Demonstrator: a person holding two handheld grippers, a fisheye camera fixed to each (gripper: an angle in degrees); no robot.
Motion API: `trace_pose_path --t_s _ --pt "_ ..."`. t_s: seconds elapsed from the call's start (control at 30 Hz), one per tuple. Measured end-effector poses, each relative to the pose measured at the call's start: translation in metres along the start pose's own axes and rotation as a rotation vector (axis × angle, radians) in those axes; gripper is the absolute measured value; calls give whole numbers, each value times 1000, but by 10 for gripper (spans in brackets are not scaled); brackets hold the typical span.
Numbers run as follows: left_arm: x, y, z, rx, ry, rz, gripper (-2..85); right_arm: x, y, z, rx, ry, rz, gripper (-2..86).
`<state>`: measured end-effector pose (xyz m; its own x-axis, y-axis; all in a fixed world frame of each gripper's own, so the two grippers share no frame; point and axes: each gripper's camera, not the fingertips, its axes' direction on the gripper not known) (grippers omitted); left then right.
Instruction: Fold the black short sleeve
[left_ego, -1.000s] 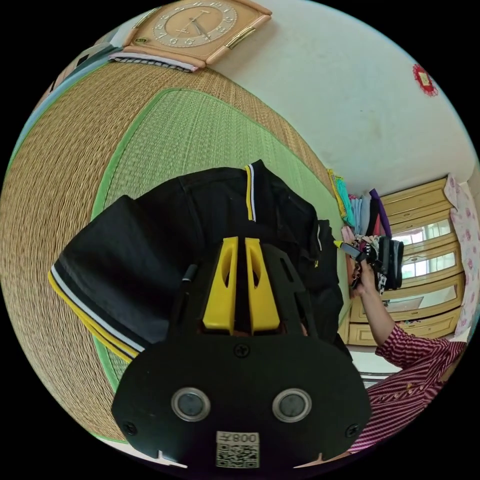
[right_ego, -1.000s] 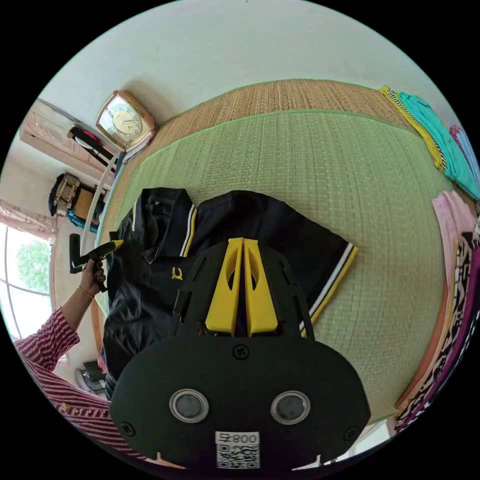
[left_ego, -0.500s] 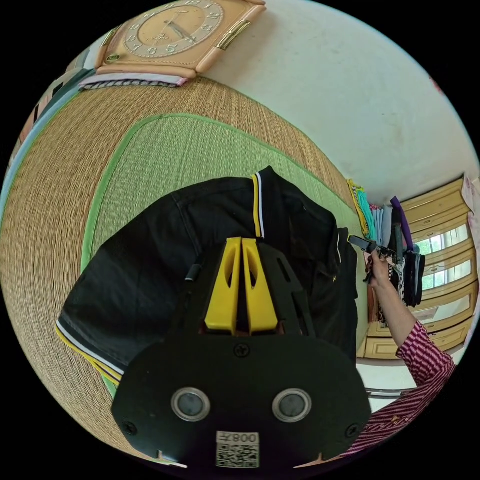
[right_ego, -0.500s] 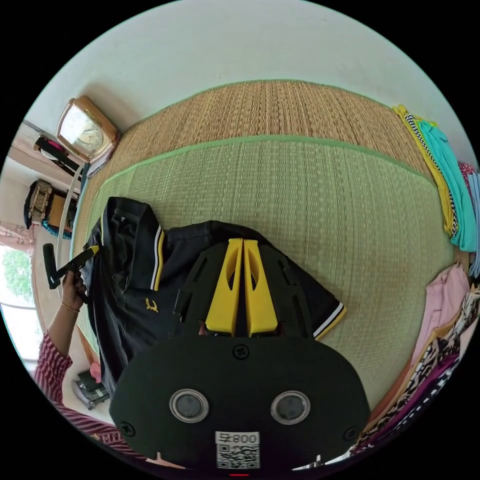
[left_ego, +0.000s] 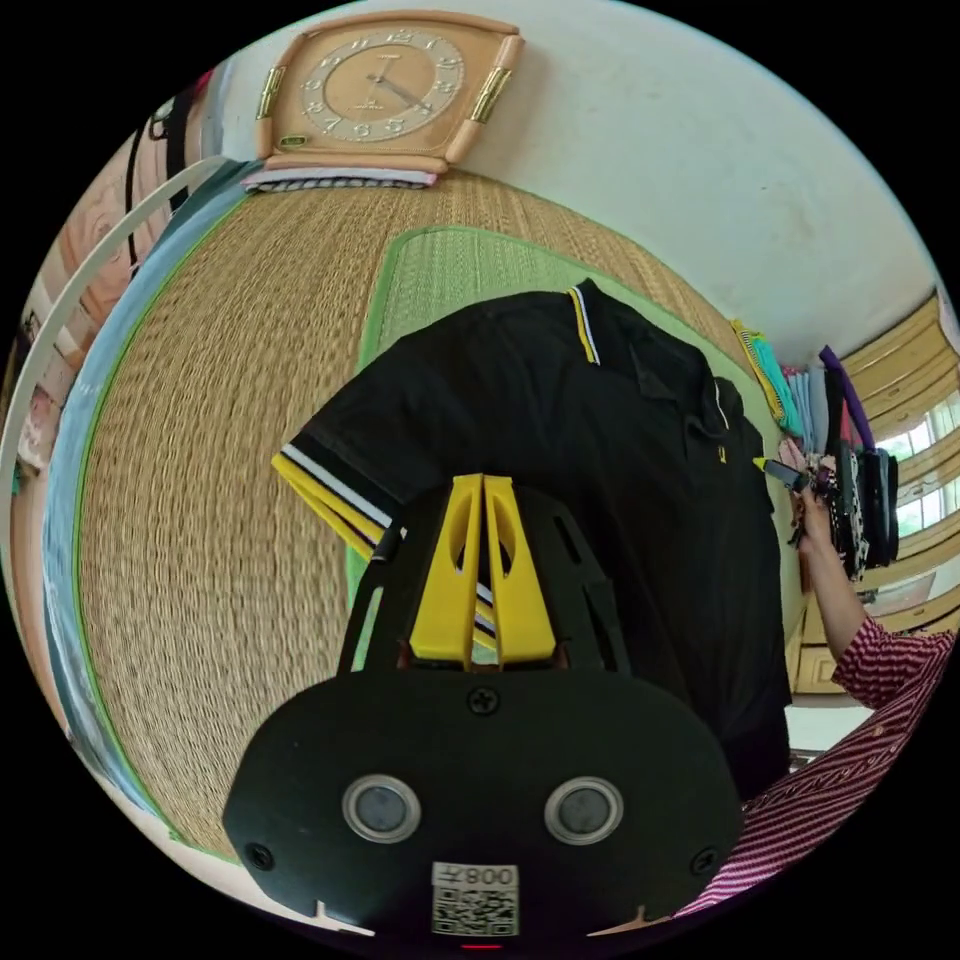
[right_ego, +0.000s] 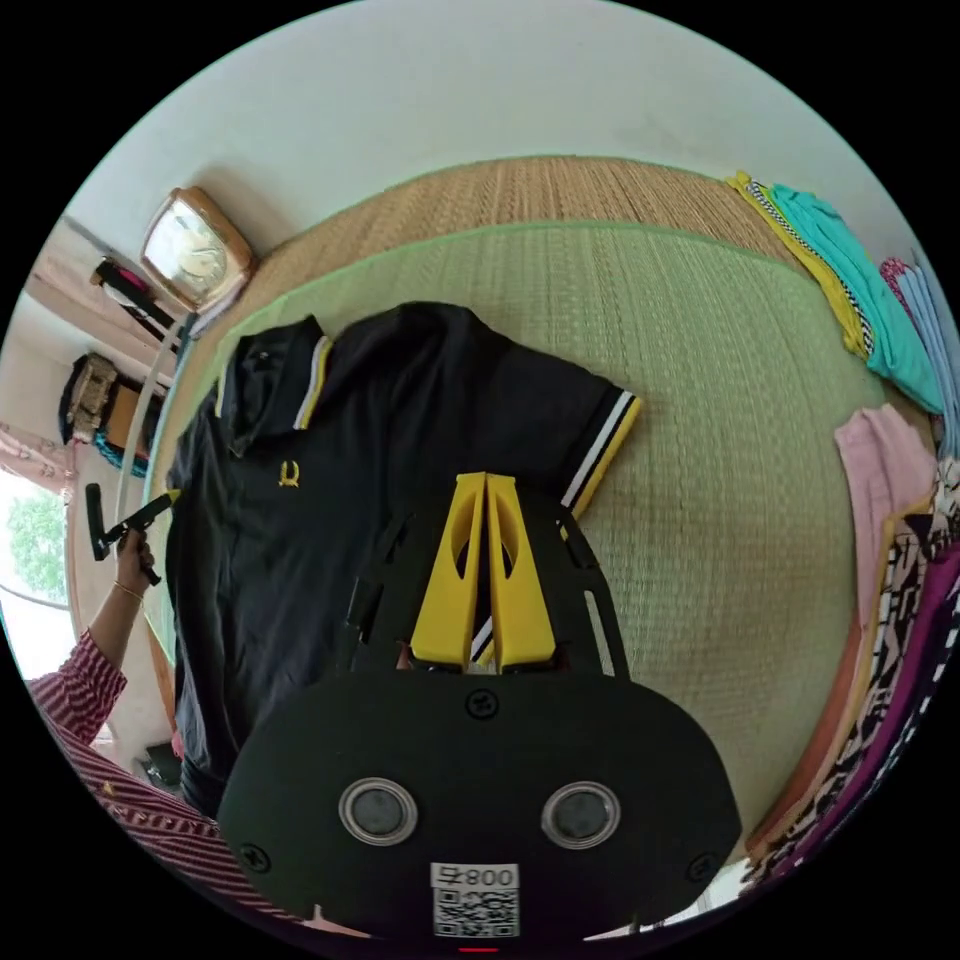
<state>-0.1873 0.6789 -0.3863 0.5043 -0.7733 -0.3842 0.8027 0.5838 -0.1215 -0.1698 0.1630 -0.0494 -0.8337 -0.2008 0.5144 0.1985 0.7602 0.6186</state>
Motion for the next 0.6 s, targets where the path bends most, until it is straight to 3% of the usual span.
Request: trace_pose_path --t_s 0.1,0.2,0.23,0.37,0.5,0.6 --pt "-15 -1 -6 0 -34 -85 0 28 8 -5 39 -119 68 1" --pt "-10 1 -11 12 -63 -76 0 24 1 -11 16 -39 77 1" --pt "-6 1 -13 26 -69 -63 0 16 2 -17 26 21 68 1" --pt "34 -5 -12 97 20 81 1 -18 2 -38 117 -80 0 1" --pt "65 -40 31 67 147 142 1 -72 -30 -20 103 -161 -109 1" --pt "79 -66 66 25 137 156 1 -109 -66 9 58 -160 -162 1"
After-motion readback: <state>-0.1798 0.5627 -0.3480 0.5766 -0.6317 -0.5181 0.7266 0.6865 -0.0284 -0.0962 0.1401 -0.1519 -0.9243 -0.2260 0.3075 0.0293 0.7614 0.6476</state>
